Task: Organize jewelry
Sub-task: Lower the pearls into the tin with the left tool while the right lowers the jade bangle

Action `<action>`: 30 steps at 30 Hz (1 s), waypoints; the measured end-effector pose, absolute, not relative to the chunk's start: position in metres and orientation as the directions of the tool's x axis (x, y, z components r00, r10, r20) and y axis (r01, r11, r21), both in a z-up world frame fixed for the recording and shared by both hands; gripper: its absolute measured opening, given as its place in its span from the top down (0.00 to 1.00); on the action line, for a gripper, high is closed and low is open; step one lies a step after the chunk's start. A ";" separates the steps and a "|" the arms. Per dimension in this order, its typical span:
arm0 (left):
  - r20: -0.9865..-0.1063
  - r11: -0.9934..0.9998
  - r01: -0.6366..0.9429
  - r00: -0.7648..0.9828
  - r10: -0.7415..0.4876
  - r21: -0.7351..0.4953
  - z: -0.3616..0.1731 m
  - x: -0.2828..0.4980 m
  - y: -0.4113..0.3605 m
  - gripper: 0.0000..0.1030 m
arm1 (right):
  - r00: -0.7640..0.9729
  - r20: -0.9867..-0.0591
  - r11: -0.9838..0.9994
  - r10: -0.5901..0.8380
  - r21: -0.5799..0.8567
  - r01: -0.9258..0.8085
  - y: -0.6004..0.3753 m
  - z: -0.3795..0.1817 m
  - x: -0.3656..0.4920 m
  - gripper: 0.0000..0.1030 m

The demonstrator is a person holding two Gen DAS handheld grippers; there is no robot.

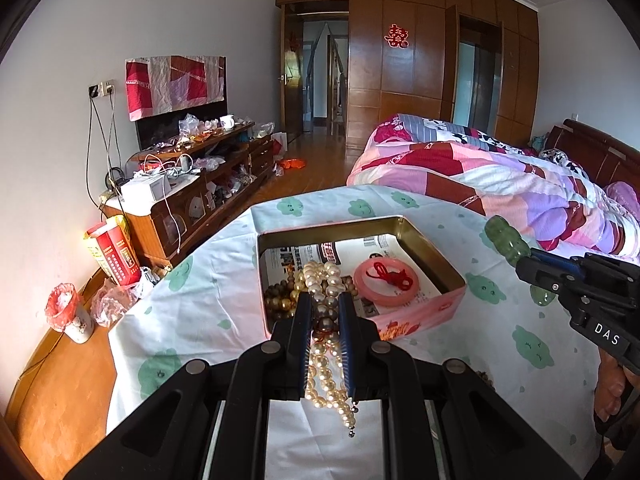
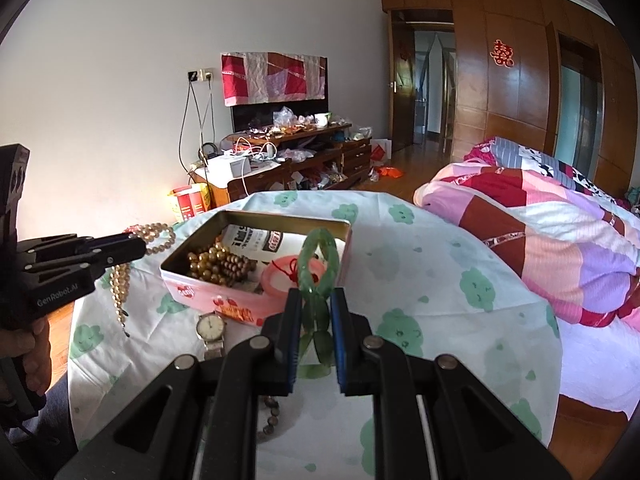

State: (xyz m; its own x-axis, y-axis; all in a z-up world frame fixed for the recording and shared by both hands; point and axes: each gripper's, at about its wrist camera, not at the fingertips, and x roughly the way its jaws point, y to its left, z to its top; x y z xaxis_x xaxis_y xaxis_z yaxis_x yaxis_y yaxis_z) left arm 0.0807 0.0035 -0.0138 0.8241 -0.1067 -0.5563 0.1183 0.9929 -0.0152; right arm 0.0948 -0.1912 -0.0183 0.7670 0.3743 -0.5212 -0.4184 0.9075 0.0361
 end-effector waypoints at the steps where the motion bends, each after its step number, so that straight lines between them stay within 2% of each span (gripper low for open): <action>1: -0.557 0.992 0.122 0.823 -0.108 -0.012 -0.013 0.083 0.004 0.88 | 0.767 -0.520 0.906 0.376 0.032 -0.423 -0.189 -0.017 0.097 0.84; 30: -0.578 0.994 0.111 0.812 -0.083 0.012 -0.013 0.124 0.009 0.88 | 0.746 -0.524 0.876 0.412 0.002 -0.482 -0.155 0.000 0.146 0.84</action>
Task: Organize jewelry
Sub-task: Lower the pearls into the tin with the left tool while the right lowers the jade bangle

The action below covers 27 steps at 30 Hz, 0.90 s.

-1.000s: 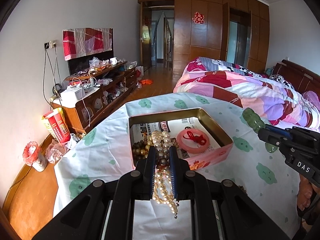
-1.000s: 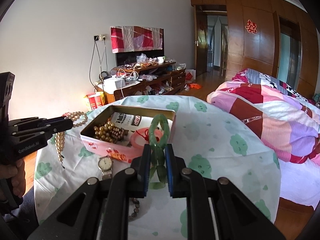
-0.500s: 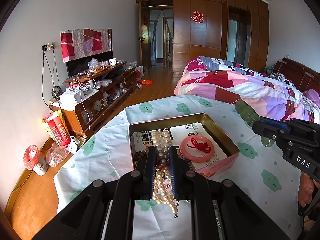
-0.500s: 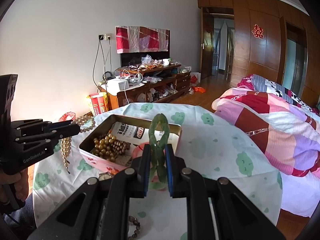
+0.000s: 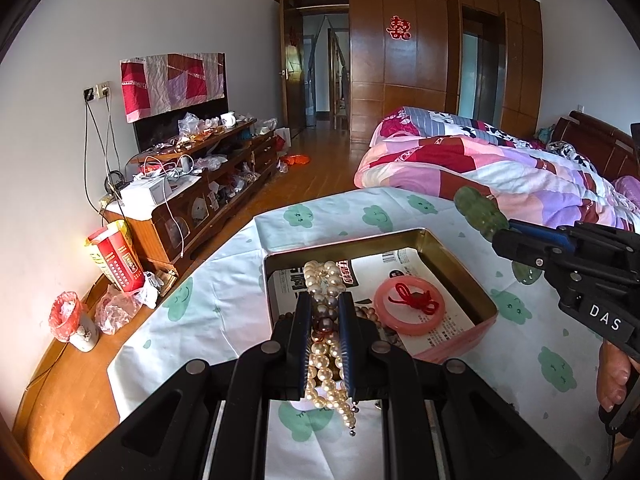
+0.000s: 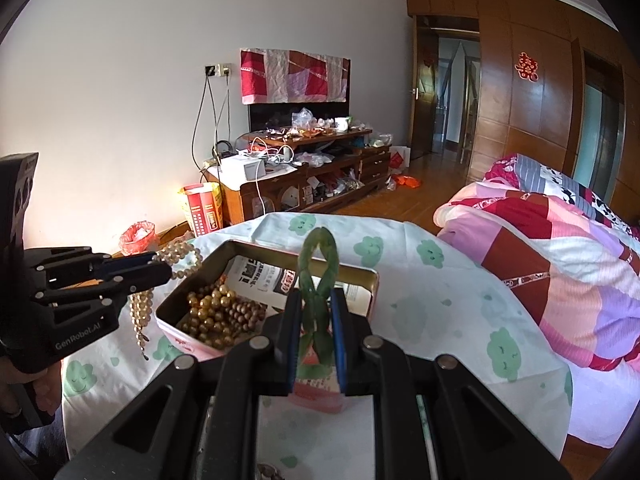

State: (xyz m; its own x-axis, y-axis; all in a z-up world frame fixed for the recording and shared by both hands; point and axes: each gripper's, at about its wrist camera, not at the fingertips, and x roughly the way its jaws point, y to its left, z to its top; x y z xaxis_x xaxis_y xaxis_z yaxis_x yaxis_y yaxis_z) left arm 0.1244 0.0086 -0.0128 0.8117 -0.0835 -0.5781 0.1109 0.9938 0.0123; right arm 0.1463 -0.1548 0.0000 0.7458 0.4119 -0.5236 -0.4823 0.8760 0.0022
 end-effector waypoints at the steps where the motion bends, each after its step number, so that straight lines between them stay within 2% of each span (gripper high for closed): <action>1: -0.579 0.994 0.111 0.811 -0.084 0.011 -0.013 0.126 0.009 0.88 | 0.745 -0.525 0.875 0.413 0.001 -0.484 -0.153 0.000 0.148 0.84; 14: -0.607 0.994 0.104 0.791 -0.075 0.014 -0.022 0.148 0.010 0.88 | 0.730 -0.541 0.867 0.417 -0.005 -0.499 -0.136 -0.003 0.172 0.84; 27: -0.659 0.995 0.096 0.750 -0.058 0.023 -0.039 0.171 0.007 0.88 | 0.671 -0.614 0.855 0.416 0.011 -0.519 -0.113 -0.027 0.199 0.84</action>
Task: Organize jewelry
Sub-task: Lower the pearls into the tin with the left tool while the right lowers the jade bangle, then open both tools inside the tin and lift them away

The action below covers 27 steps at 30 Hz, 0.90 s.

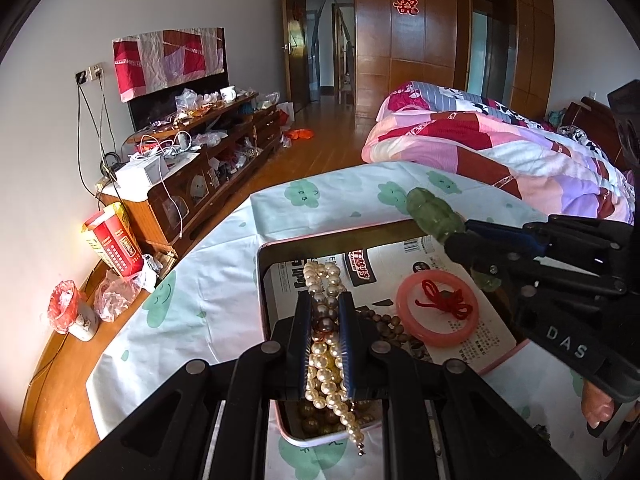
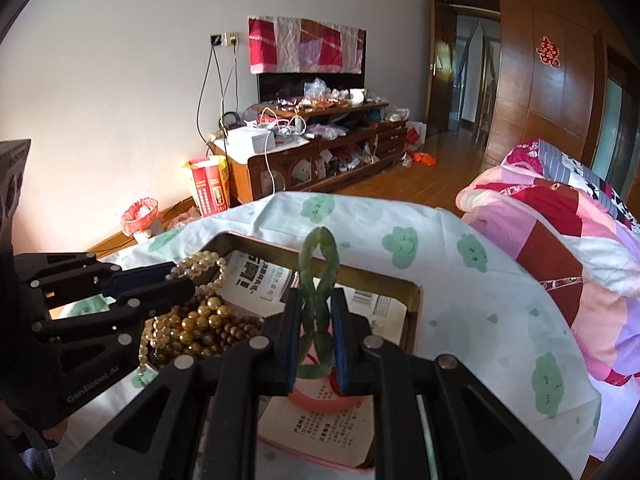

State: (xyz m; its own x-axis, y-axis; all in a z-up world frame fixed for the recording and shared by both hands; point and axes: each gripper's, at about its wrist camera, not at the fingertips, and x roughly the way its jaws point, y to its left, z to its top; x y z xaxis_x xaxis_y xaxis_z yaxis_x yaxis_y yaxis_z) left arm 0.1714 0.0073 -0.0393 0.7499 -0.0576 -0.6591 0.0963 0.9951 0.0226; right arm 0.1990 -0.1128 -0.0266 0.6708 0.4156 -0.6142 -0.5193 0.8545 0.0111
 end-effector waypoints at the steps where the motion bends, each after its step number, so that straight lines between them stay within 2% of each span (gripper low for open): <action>1: -0.663 0.995 0.099 0.746 -0.060 0.022 -0.040 0.173 0.007 0.88 | 0.667 -0.620 0.854 0.414 0.011 -0.520 -0.111 -0.028 0.201 0.84; 9: -0.671 0.996 0.087 0.740 -0.043 0.033 -0.042 0.175 0.005 0.87 | 0.643 -0.649 0.853 0.407 0.018 -0.522 -0.109 -0.039 0.204 0.79; 11: -0.675 0.996 0.087 0.737 -0.044 0.030 -0.041 0.175 0.004 0.77 | 0.635 -0.651 0.851 0.416 0.034 -0.523 -0.111 -0.039 0.205 0.75; 12: -0.672 0.996 0.080 0.739 -0.036 0.035 -0.040 0.174 0.004 0.64 | 0.634 -0.651 0.853 0.418 0.040 -0.520 -0.112 -0.040 0.205 0.69; 13: -0.666 0.997 0.062 0.746 -0.014 0.047 -0.038 0.171 0.005 0.45 | 0.638 -0.650 0.856 0.413 0.037 -0.516 -0.113 -0.039 0.204 0.64; 15: -0.640 0.998 0.041 0.768 0.000 0.049 -0.034 0.163 0.008 0.32 | 0.657 -0.640 0.865 0.398 0.023 -0.501 -0.117 -0.038 0.201 0.39; 22: -0.641 1.000 0.000 0.768 0.018 0.028 -0.034 0.140 0.021 0.32 | 0.683 -0.628 0.883 0.374 0.017 -0.469 -0.136 -0.032 0.186 0.38; 24: -0.649 1.000 -0.006 0.760 0.015 0.016 -0.037 0.134 0.022 0.32 | 0.687 -0.627 0.887 0.367 0.014 -0.461 -0.143 -0.031 0.179 0.32; 27: -0.659 1.000 -0.015 0.752 0.013 0.003 -0.042 0.123 0.021 0.32 | 0.689 -0.630 0.892 0.359 0.014 -0.453 -0.152 -0.031 0.169 0.31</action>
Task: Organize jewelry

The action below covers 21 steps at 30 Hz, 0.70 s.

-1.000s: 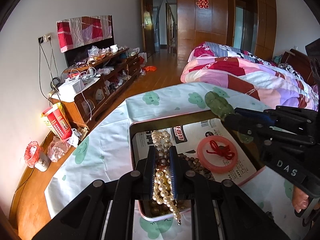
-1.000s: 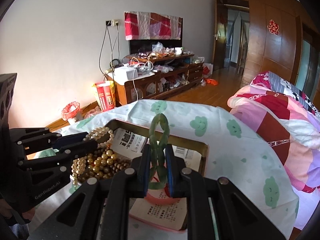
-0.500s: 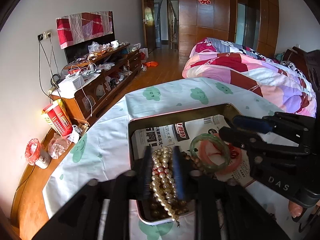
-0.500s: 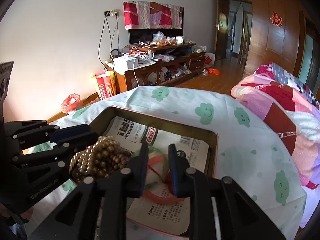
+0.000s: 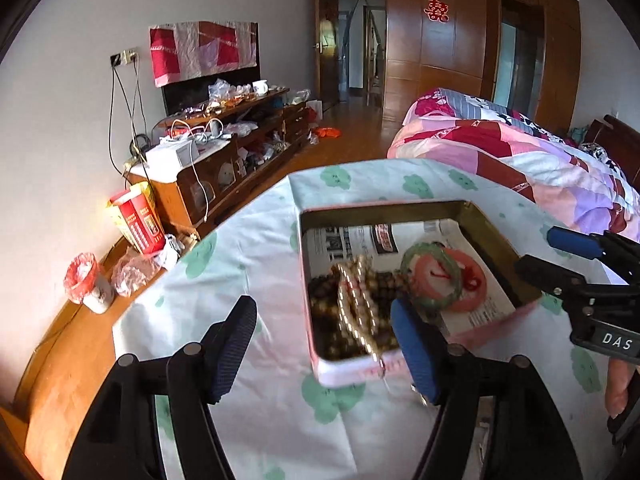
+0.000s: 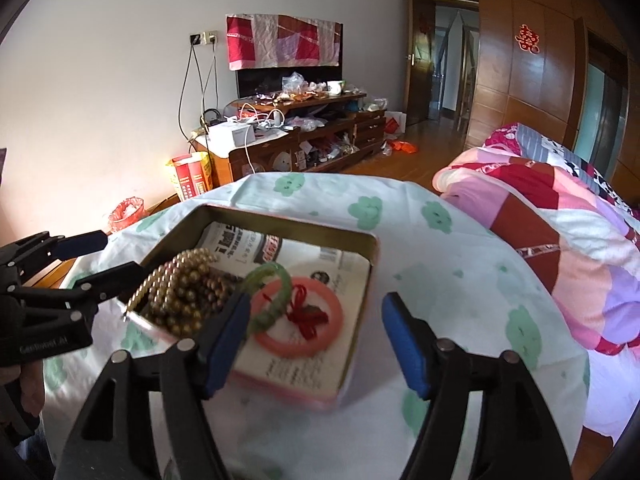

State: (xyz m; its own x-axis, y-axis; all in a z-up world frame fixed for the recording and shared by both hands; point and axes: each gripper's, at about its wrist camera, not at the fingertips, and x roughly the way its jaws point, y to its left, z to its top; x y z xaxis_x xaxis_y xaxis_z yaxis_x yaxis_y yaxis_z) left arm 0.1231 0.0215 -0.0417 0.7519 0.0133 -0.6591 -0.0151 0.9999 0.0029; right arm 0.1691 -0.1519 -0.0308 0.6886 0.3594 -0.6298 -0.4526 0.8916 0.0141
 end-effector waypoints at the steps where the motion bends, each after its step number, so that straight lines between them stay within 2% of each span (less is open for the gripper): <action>1: -0.662 1.000 -0.020 0.750 0.015 0.001 -0.043 0.120 0.020 0.32 | 0.689 -0.632 0.893 0.355 0.012 -0.449 -0.154 -0.031 0.165 0.31; 16: -0.710 0.997 0.071 0.702 -0.054 -0.005 -0.061 0.096 -0.037 0.32 | 0.699 -0.659 0.923 0.278 -0.017 -0.383 -0.191 -0.060 0.107 0.22; 21: -0.740 0.992 0.117 0.671 -0.040 0.052 -0.071 0.104 -0.063 0.32 | 0.692 -0.669 0.934 0.271 0.009 -0.358 -0.201 -0.067 0.103 0.22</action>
State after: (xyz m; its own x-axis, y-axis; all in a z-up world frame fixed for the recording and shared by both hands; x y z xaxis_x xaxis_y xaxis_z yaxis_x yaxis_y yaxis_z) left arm 0.1037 -0.0634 -0.0706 0.6709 -0.0403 -0.7404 0.1173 0.9917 0.0524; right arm 0.1027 -0.2007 -0.0674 0.6922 0.2714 -0.6688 -0.3578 0.9338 0.0086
